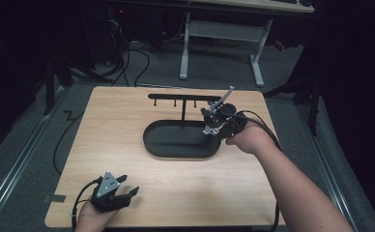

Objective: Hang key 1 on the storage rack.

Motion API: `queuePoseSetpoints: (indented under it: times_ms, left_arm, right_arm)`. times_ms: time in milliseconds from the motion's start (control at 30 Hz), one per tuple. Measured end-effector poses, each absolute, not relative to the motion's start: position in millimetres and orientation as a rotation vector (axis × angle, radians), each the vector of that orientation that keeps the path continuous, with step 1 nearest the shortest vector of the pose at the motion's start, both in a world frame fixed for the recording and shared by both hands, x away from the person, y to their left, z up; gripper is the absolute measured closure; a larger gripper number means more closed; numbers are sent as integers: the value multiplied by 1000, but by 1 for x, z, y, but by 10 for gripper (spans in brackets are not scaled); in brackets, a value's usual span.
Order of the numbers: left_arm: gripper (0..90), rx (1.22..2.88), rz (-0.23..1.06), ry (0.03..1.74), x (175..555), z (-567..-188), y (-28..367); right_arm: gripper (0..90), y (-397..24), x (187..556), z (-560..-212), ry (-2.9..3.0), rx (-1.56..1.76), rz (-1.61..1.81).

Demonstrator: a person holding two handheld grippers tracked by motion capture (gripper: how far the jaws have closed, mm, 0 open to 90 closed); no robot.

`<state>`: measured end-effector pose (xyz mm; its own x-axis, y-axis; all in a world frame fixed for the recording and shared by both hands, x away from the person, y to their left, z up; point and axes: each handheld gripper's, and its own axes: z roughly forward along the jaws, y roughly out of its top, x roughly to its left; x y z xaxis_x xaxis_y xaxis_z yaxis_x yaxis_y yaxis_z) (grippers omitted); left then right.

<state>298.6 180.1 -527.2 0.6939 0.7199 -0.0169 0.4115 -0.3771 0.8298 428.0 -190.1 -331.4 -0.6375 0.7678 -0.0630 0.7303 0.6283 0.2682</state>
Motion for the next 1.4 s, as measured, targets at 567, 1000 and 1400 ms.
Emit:
queuePoseSetpoints:
  times_ms: [567, 1000, 1400]
  left_arm:
    - [375, 2003, 438, 871, 299, -526, 182]
    - [375, 2007, 432, 868, 299, -527, 183]
    - [375, 2002, 434, 870, 299, -526, 184]
  right_arm:
    - [854, -154, 464, -317, 2682, 1216, 323]
    - [854, -141, 484, -312, 2673, 1213, 326]
    - [854, -131, 500, -309, 2674, 1196, 323]
